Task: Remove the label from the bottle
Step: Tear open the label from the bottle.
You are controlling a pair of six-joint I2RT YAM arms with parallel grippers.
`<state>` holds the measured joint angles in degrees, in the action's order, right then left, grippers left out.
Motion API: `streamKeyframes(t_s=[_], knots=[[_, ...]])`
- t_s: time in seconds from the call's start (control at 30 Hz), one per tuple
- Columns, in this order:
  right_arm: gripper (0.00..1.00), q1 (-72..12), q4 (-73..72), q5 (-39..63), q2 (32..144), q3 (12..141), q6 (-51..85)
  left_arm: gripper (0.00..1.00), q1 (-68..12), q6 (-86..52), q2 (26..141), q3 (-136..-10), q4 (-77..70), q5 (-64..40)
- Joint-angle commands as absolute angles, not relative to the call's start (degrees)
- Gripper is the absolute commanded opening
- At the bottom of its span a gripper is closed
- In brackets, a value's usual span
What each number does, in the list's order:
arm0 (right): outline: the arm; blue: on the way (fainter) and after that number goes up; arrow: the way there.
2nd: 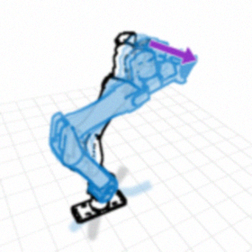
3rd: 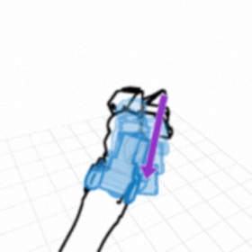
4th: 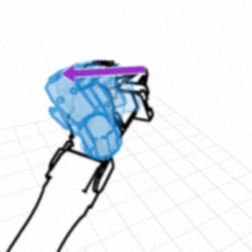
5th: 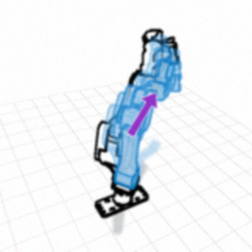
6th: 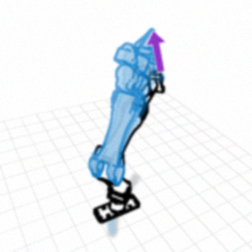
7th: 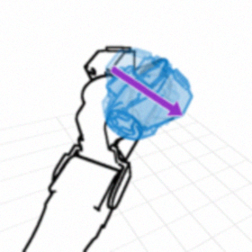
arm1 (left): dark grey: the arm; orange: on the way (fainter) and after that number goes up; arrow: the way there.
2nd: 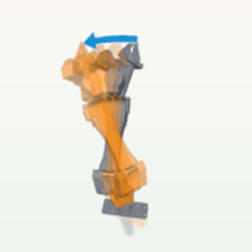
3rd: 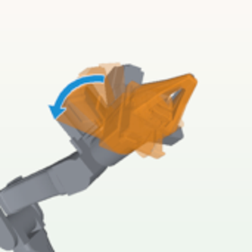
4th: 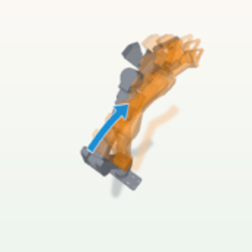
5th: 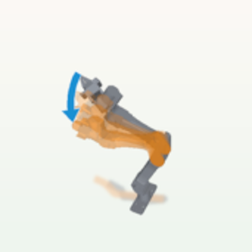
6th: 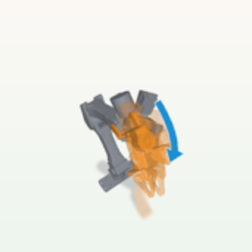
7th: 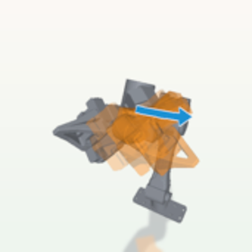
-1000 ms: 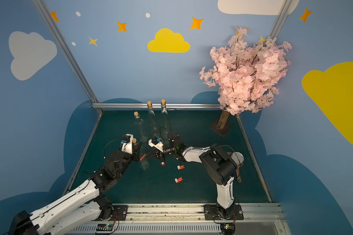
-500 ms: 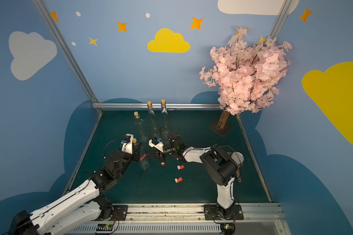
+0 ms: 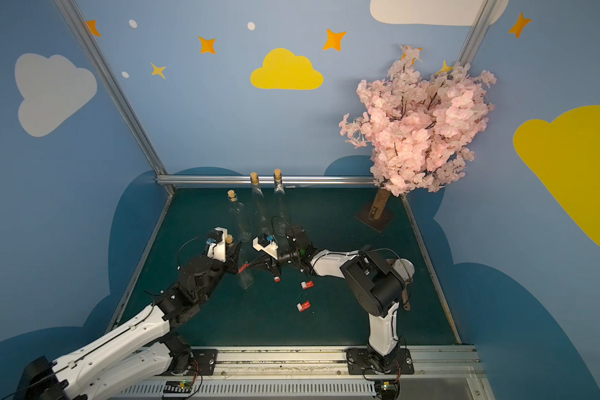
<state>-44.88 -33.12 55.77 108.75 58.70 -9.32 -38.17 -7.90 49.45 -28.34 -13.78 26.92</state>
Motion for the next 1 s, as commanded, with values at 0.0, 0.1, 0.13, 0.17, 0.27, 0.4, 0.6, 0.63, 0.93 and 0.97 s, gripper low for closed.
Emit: streamKeyframes(t_s=[0.0, 0.1, 0.13, 0.17, 0.27, 0.4, 0.6, 0.63, 0.93, 0.97], knots=[[0.00, -45.3, -31.2, 57.1, 106.7, 57.7, -9.9, 0.03, -38.2, -8.4, 49.7, -27.1, -14.3, 27.8], [0.00, -45.3, -31.2, 57.1, 106.6, 57.6, -9.9, 0.03, -38.2, -8.3, 49.8, -27.1, -14.4, 27.8], [0.00, -45.3, -31.2, 57.1, 106.6, 57.6, -9.9, 0.03, -38.2, -8.3, 49.8, -27.1, -14.4, 27.7], [0.00, -45.3, -31.2, 57.1, 106.5, 57.6, -9.9, 0.03, -38.3, -8.3, 49.8, -27.1, -14.4, 27.7], [0.00, -45.3, -31.1, 57.3, 106.4, 57.5, -9.9, 0.03, -38.2, -8.4, 49.8, -27.2, -14.3, 27.8], [0.00, -45.4, -31.0, 57.3, 106.1, 57.4, -9.9, 0.03, -38.2, -8.4, 49.8, -27.1, -14.3, 27.8], [0.00, -45.6, -31.0, 57.4, 106.1, 57.4, -9.9, 0.03, -38.2, -8.5, 49.7, -27.0, -14.2, 27.9], [0.00, -45.7, -31.0, 57.5, 106.0, 57.5, -9.9, 0.03, -38.2, -8.4, 49.7, -27.0, -14.2, 27.9], [0.00, -45.9, -30.3, 57.7, 105.4, 57.5, -10.2, 0.03, -38.2, -8.5, 49.6, -26.9, -14.1, 28.0], [0.00, -46.0, -30.2, 57.7, 105.4, 57.3, -10.2, 0.04, -38.2, -8.5, 49.6, -26.8, -14.1, 28.0]])
